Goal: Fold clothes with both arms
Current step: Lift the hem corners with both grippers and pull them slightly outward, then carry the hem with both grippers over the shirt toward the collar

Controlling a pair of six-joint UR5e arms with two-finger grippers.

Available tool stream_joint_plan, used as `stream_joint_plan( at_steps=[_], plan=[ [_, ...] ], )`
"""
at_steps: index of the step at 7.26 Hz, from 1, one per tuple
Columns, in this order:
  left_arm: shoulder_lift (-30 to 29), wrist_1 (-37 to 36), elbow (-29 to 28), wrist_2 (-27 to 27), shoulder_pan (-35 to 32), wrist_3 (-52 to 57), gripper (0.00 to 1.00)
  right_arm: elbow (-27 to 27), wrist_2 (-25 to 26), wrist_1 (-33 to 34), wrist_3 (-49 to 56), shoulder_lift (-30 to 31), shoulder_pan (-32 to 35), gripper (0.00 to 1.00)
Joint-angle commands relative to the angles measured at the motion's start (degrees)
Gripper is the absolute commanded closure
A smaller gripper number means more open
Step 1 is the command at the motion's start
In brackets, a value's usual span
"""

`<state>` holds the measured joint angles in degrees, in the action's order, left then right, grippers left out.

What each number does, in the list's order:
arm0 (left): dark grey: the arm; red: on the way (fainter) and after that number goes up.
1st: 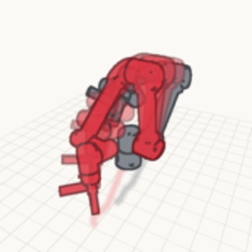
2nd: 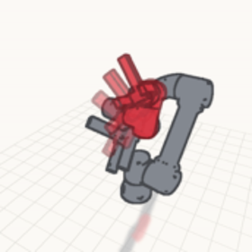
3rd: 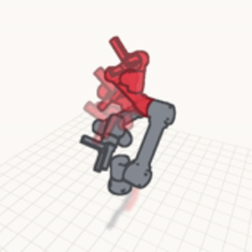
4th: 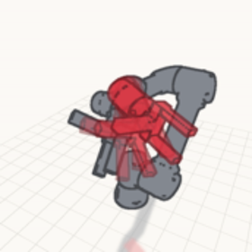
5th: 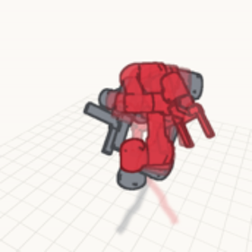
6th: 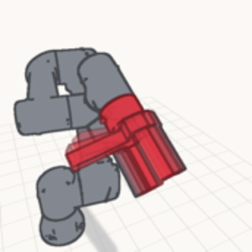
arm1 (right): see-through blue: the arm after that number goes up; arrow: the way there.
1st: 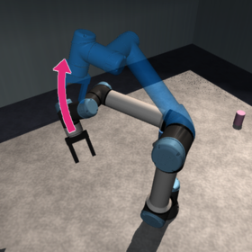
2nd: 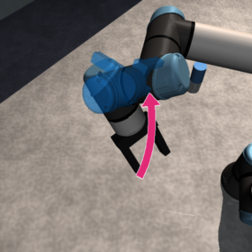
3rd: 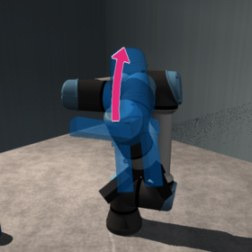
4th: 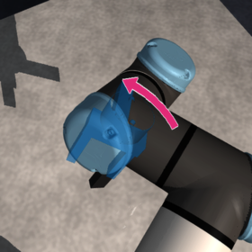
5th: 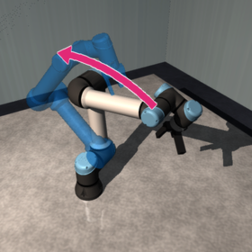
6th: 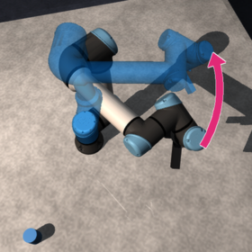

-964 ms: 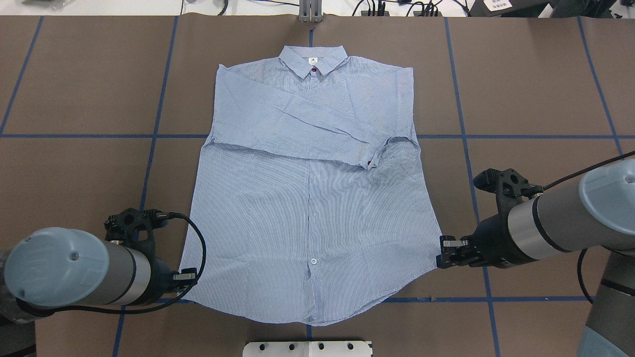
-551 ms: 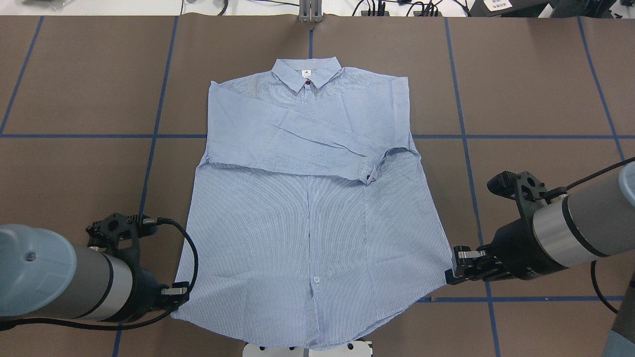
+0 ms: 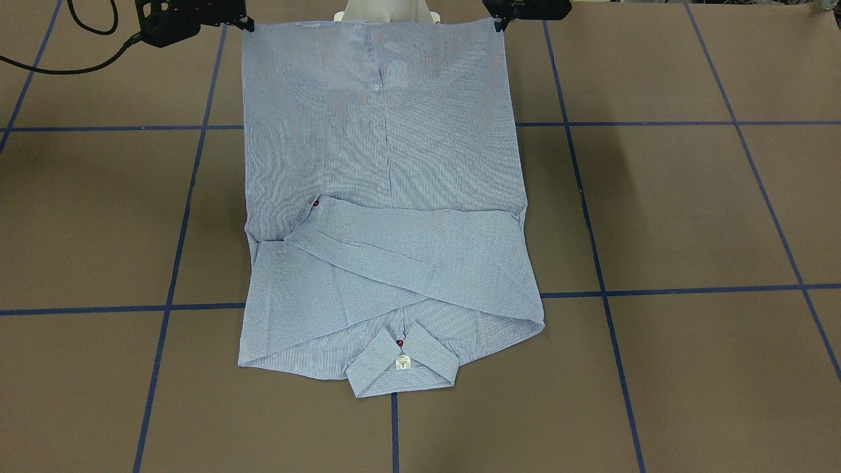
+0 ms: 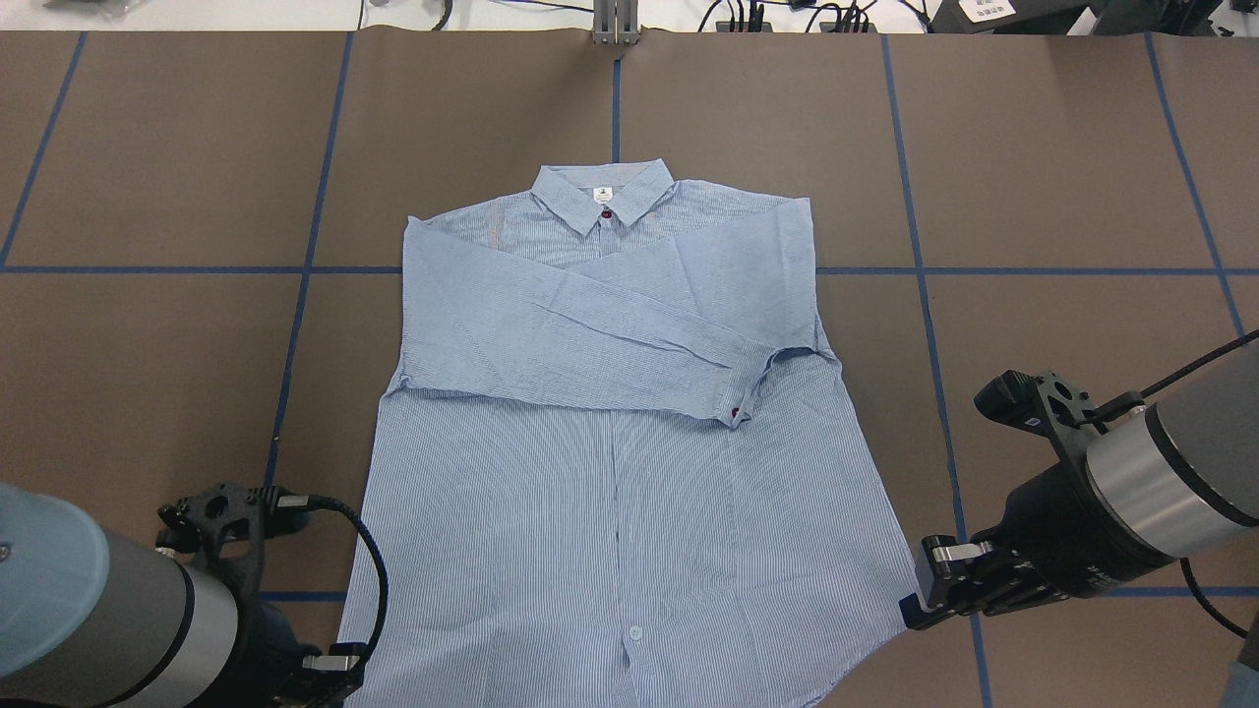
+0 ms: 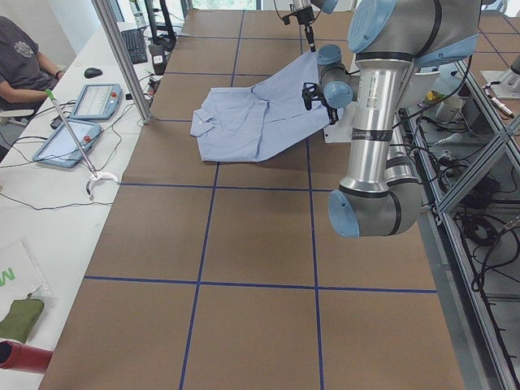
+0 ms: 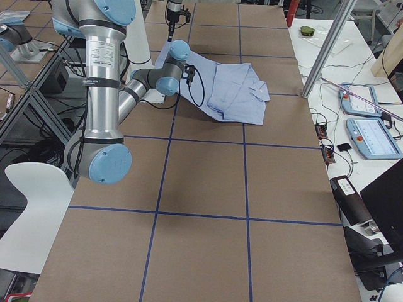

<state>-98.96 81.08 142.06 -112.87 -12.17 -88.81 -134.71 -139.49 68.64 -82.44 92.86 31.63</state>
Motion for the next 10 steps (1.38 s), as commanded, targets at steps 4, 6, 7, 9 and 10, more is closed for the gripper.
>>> stream_joint_plan(
  at_steps=[4, 6, 7, 9, 10],
  plan=[
    [-2.29, -0.05, -2.21, -0.68, -3.27, -2.43, 1.00, 4.79, -2.19, 0.00, 0.44, -3.81, 8.41, 1.00],
    [-5.43, -0.13, -4.05, -0.86, -10.64, 0.10, 1.00, 9.62, -2.10, 0.09, 1.58, -8.10, 13.17, 1.00],
    [-6.41, -0.14, -5.37, -1.03, -13.99, 1.95, 1.00, 11.82, -2.01, 0.09, 1.58, -10.65, 15.20, 1.00],
    [-8.18, -0.14, -9.67, -2.69, -21.63, 7.12, 1.00, 14.29, 0.43, 0.09, 1.67, -12.95, 17.23, 1.00],
    [-8.18, -0.05, -11.35, -4.97, -25.93, 10.29, 1.00, 16.83, 0.97, 0.18, 1.67, -14.88, 18.11, 1.00]
  ],
)
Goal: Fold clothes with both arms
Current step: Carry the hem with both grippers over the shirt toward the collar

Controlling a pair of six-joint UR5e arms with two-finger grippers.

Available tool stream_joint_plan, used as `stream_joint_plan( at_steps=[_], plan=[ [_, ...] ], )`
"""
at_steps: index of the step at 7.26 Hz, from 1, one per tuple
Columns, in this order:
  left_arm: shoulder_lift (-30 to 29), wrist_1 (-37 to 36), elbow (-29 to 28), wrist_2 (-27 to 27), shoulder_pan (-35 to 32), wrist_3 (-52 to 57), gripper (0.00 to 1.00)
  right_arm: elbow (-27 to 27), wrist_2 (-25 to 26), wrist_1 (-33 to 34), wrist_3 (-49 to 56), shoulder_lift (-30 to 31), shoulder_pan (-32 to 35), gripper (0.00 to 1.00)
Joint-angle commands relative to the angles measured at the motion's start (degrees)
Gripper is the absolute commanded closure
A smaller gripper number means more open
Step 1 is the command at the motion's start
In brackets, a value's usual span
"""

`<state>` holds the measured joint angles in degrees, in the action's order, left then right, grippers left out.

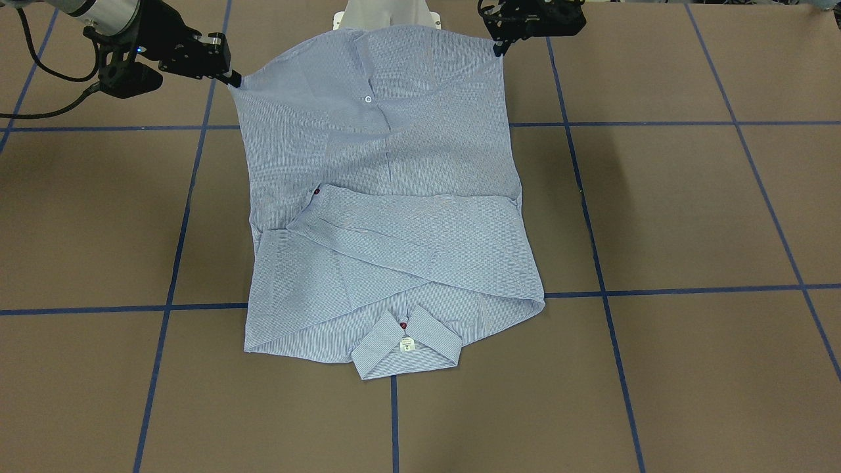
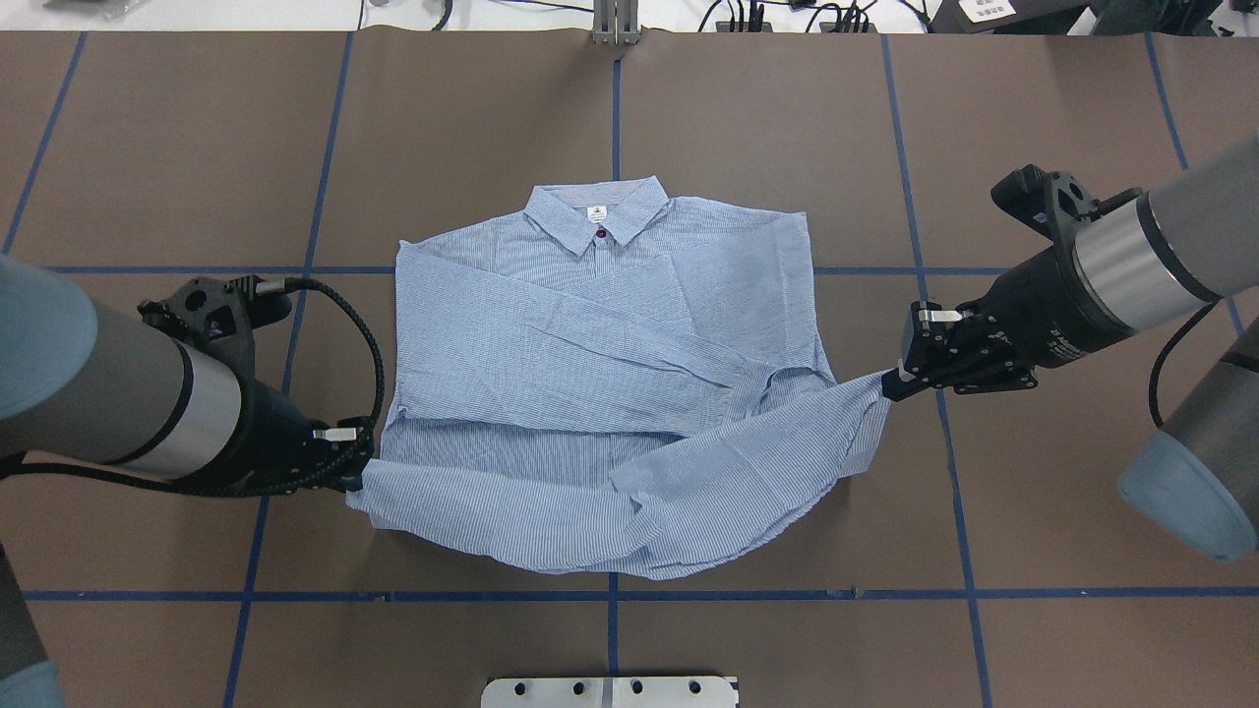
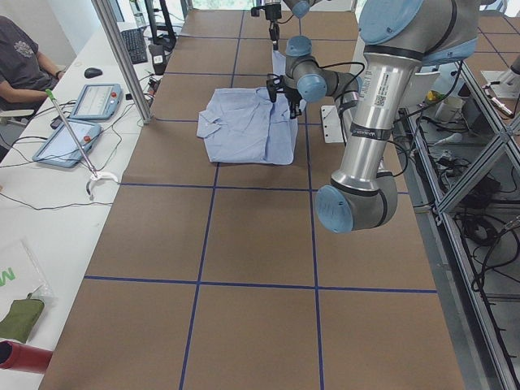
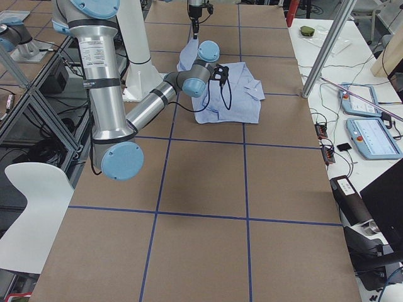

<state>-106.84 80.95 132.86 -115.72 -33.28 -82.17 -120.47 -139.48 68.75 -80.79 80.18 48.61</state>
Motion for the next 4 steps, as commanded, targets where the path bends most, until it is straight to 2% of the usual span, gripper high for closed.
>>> stream_joint_plan(
  at_steps=[1, 3, 4],
  plan=[
    [-0.39, 0.34, -4.25, -2.67, -7.12, 5.42, 1.00, 5.30, 1.84, 0.07, 0.02, -4.83, 2.18, 1.00],
    [-5.89, 1.22, -11.62, -2.58, -9.17, 5.53, 1.00, 9.70, 4.99, 0.25, 0.02, -8.62, 3.76, 1.00],
    [-7.14, 4.53, -15.23, -2.58, -10.13, 5.44, 1.00, 12.59, 6.40, 0.25, 0.02, -11.60, 4.47, 1.00]
  ],
)
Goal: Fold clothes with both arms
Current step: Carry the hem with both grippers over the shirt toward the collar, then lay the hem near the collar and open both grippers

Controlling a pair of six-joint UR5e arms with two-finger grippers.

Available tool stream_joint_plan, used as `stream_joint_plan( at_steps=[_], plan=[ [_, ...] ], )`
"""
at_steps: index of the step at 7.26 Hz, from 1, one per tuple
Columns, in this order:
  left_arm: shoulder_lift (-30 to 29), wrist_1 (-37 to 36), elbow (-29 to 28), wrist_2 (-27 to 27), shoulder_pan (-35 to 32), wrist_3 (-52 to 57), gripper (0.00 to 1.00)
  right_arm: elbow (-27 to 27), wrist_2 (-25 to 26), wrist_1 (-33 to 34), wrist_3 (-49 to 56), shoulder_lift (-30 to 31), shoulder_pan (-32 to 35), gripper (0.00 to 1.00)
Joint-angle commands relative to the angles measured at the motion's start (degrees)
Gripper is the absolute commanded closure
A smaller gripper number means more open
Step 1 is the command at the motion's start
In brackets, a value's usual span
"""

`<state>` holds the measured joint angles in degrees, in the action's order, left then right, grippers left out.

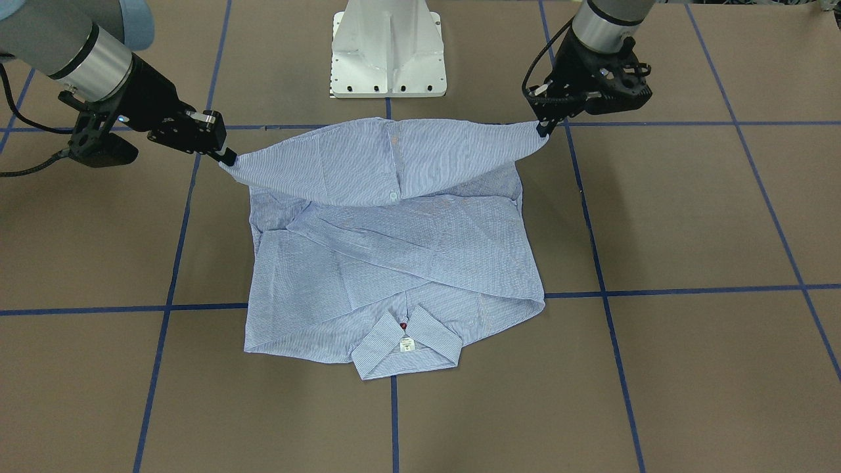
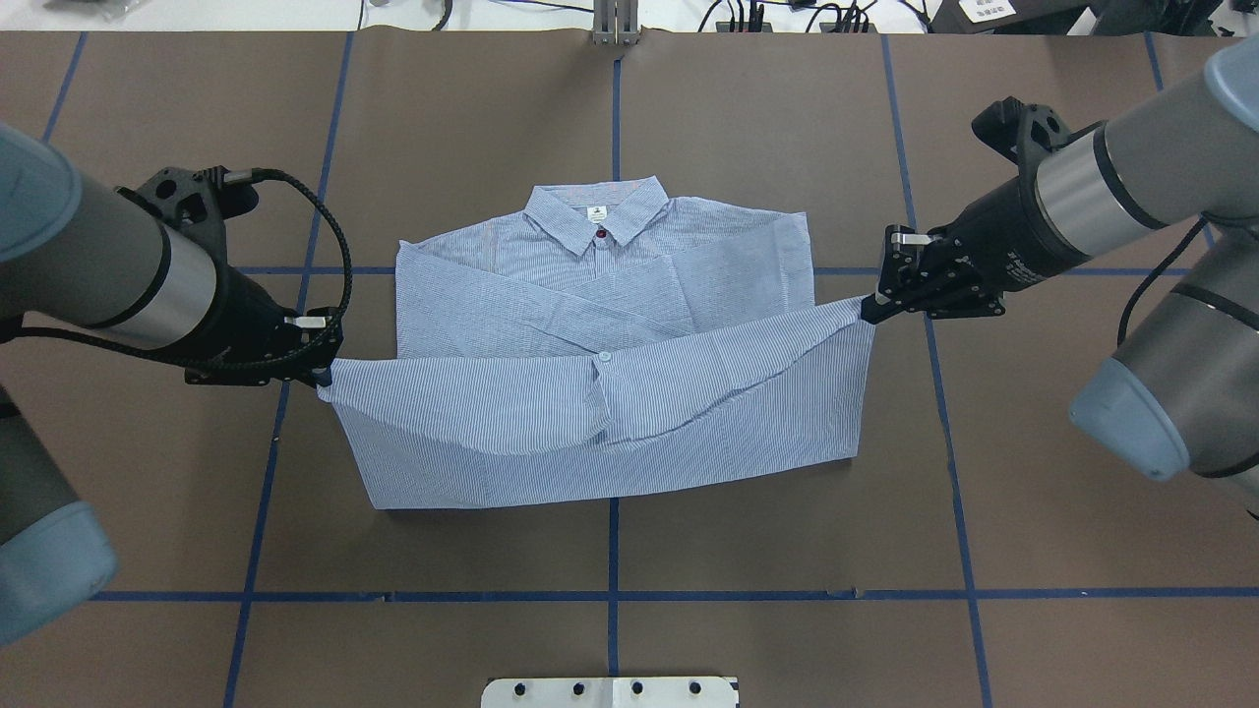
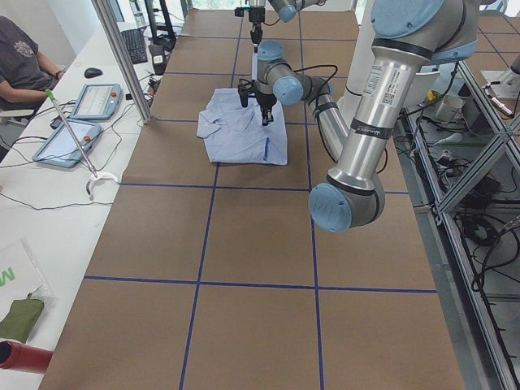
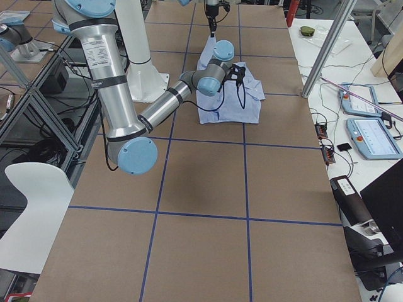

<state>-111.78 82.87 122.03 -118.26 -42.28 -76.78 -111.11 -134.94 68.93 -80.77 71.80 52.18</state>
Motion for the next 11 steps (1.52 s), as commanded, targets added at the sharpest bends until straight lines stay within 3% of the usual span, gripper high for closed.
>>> stream_joint_plan(
  at_steps=[1, 5, 9, 11],
  plan=[
    [-2.22, 7.95, -8.52, -0.13, -2.27, 0.06, 1.00, 6.57, 3.00, -0.11, 0.17, -5.86, 1.25, 1.00],
    [-4.05, 20.38, -21.27, -0.13, -6.58, 1.28, 1.00, 16.95, 6.17, -0.29, 6.24, -11.49, 1.43, 1.00],
    [-5.91, 28.01, -29.54, 0.05, -6.76, 1.29, 1.00, 20.13, 8.46, -0.38, 7.38, -12.13, 1.26, 1.00],
    [-5.91, 29.88, -32.19, 0.05, -7.03, 1.46, 1.00, 24.86, 8.64, -0.29, 7.38, -15.62, 0.99, 1.00]
  ],
)
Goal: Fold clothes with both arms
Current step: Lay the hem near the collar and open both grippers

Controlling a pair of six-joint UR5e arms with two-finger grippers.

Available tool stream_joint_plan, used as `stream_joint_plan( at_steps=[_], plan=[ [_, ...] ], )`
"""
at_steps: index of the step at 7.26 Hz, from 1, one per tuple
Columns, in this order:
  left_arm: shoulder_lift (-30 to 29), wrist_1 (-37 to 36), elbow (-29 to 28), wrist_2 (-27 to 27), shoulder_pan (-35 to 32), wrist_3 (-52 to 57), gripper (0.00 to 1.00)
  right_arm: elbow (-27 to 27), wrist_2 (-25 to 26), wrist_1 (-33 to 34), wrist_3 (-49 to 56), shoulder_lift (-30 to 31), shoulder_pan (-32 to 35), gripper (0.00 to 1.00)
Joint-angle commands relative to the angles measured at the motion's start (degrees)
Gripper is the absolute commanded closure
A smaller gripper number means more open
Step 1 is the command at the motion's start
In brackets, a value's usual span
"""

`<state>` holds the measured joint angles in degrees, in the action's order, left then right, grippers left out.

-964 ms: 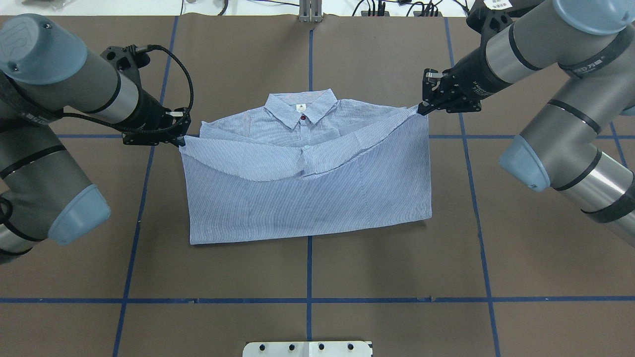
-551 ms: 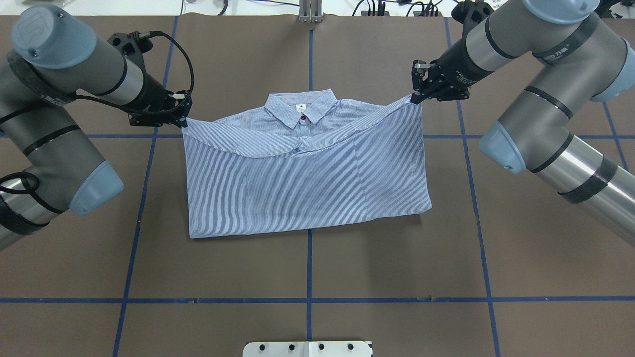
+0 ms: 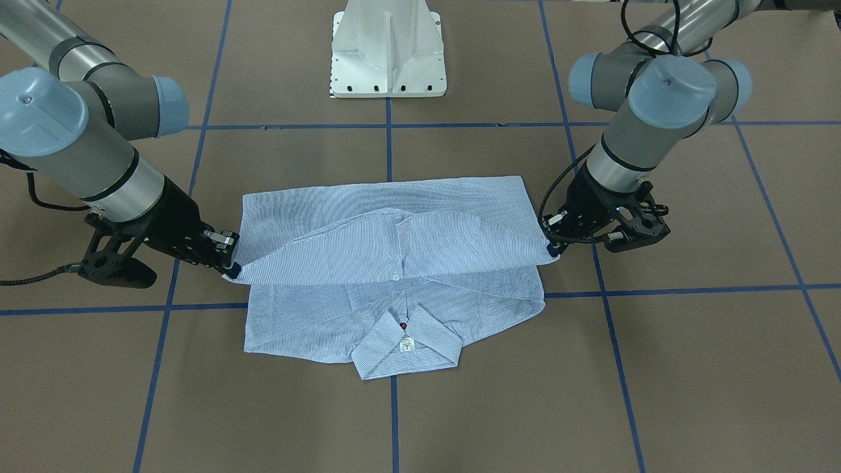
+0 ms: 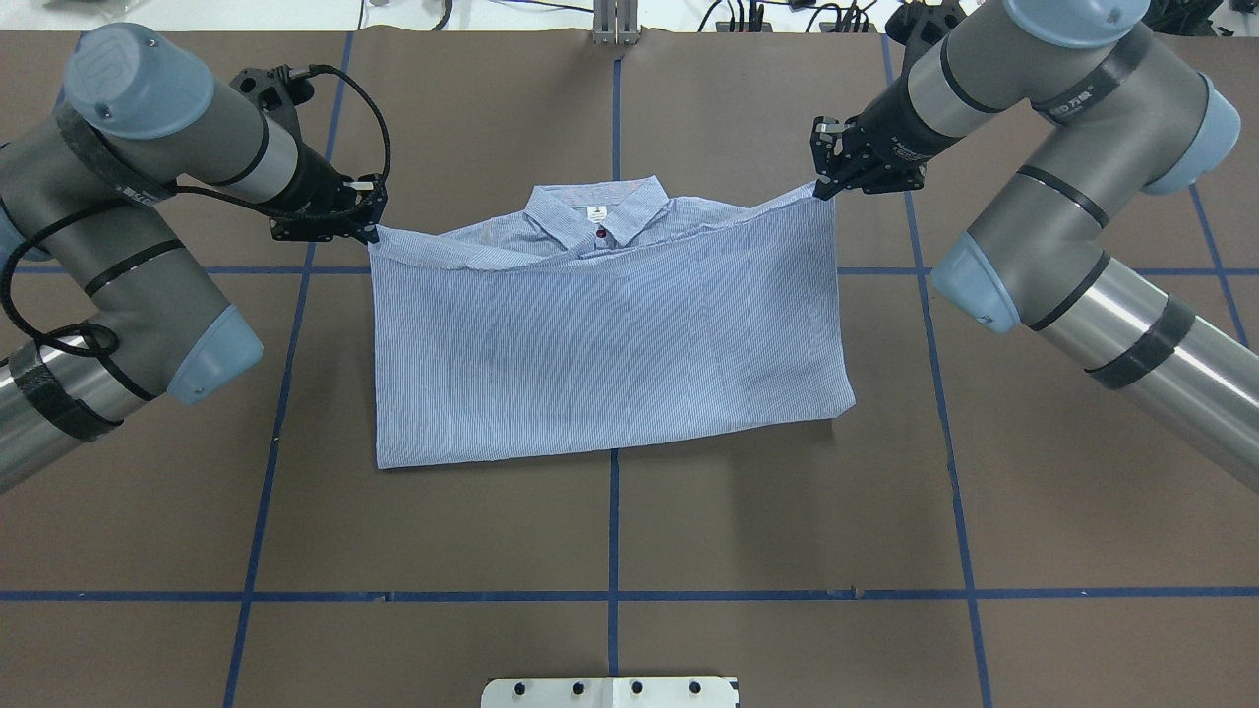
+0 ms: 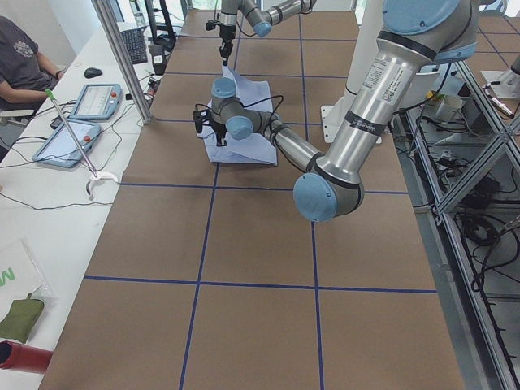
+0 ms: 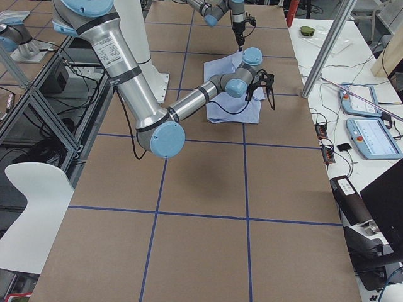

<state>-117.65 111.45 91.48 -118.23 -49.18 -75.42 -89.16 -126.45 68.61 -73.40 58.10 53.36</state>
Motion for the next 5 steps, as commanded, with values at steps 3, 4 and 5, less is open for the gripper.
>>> stream_joint_plan(
  at_steps=[3, 4, 5],
  plan=[
    [-0.03, 1.23, -1.66, 0.01, -0.74, 0.09, 1.00, 4.61, 0.15, -0.06, 0.45, -2.03, -0.01, 1.00],
    [0.05, 1.23, -1.75, 0.01, -0.74, 0.09, 1.00, 4.61, 0.15, 0.03, 1.76, -1.59, 0.08, 1.00],
    [0.05, 1.23, -1.75, 0.01, -0.75, 0.01, 1.00, 4.61, 0.15, 0.03, 1.94, -1.50, 0.08, 1.00]
  ],
)
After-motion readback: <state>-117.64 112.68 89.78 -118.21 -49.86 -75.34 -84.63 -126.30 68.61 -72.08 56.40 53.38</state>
